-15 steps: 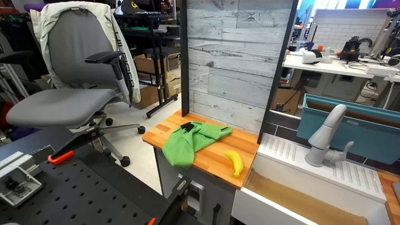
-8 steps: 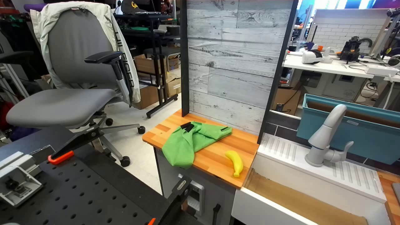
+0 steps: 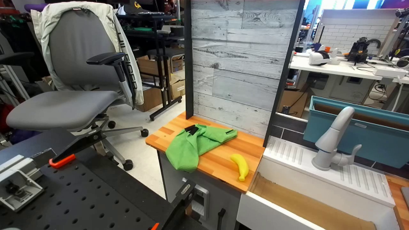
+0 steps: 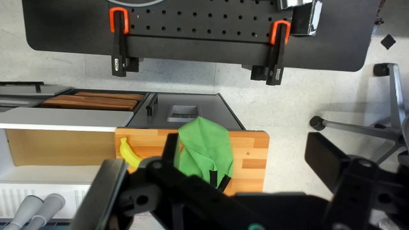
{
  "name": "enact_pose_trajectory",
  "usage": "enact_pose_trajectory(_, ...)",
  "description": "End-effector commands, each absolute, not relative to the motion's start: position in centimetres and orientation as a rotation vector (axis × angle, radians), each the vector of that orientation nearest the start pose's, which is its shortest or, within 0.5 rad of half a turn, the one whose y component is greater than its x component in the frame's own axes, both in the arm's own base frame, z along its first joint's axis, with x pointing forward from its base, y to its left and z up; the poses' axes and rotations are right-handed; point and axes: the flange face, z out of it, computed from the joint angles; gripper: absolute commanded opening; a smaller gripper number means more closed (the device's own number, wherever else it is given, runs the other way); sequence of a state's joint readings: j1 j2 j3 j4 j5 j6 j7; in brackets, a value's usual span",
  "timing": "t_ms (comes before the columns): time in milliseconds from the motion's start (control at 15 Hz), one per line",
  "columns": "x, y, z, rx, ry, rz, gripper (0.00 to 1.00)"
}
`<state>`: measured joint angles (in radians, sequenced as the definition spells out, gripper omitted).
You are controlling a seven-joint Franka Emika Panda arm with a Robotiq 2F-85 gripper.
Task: Move the green towel to the right
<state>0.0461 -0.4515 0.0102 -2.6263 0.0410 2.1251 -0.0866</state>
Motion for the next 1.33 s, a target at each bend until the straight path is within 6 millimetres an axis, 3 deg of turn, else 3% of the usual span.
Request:
enact_pose_trajectory(0, 41.2, 3.4, 35.1, -3.100, -0.182, 0.077, 1.00)
enact_pose_trajectory(667, 48.9, 5.0, 23.4, -3.022, -0.147, 0.052, 1.00)
enact_pose_trajectory(1267, 57.1, 9.0, 14.3, -2.937, -0.058, 0.002, 1.00)
